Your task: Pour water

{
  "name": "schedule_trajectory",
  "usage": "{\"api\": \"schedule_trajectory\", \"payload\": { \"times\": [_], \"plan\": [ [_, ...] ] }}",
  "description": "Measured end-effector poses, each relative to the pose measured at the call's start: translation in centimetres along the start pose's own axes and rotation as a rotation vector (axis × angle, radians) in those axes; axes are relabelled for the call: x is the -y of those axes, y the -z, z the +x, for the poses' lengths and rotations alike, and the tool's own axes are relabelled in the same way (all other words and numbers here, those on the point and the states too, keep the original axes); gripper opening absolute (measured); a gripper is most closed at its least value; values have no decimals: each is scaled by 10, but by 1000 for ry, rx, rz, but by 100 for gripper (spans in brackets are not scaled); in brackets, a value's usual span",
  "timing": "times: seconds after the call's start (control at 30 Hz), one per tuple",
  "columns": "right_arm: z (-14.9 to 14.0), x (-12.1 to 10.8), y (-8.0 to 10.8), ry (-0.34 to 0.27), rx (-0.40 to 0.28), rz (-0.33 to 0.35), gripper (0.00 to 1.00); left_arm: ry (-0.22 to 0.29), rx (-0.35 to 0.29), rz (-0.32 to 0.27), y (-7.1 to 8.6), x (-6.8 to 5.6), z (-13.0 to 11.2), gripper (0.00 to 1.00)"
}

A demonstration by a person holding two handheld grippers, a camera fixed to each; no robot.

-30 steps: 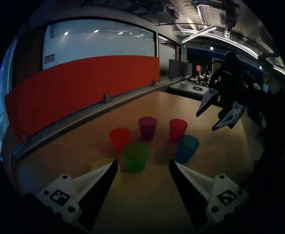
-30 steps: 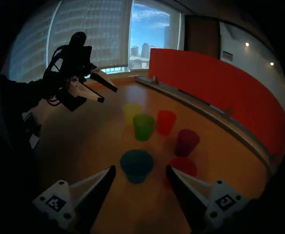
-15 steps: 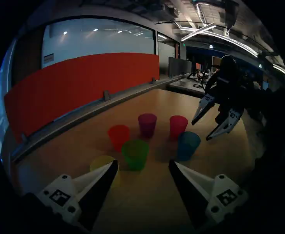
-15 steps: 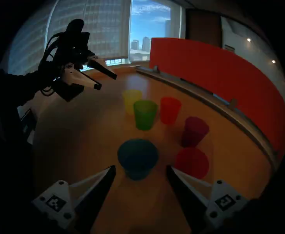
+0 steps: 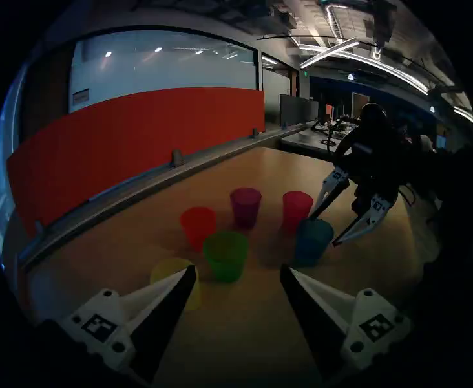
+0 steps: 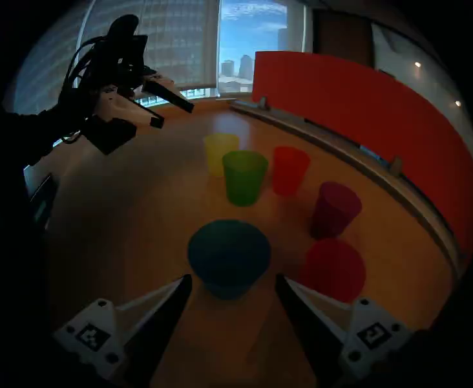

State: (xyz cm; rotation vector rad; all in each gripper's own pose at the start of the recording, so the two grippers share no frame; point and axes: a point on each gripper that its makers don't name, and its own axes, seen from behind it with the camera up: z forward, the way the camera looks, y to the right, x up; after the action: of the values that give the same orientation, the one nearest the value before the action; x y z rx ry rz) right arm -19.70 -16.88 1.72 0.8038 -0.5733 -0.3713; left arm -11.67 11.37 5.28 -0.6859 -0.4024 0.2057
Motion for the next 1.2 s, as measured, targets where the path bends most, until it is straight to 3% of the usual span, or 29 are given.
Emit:
{"api": "schedule_trajectory", "payload": {
  "times": [0.63, 0.8, 0.87, 1.2],
  "plan": [
    [8, 5, -32, 10, -15, 24, 99, 9, 4, 5, 2, 3, -5, 98],
    [10, 7, -34, 15, -22, 27, 98, 7, 5, 6, 4, 3, -5, 97],
    [10, 5, -35, 14, -22, 21, 91, 8, 5, 7, 5, 4, -6, 97],
    [10, 6, -34, -1, -23, 26, 90, 9, 6, 6, 5, 3, -7, 98]
  ]
}}
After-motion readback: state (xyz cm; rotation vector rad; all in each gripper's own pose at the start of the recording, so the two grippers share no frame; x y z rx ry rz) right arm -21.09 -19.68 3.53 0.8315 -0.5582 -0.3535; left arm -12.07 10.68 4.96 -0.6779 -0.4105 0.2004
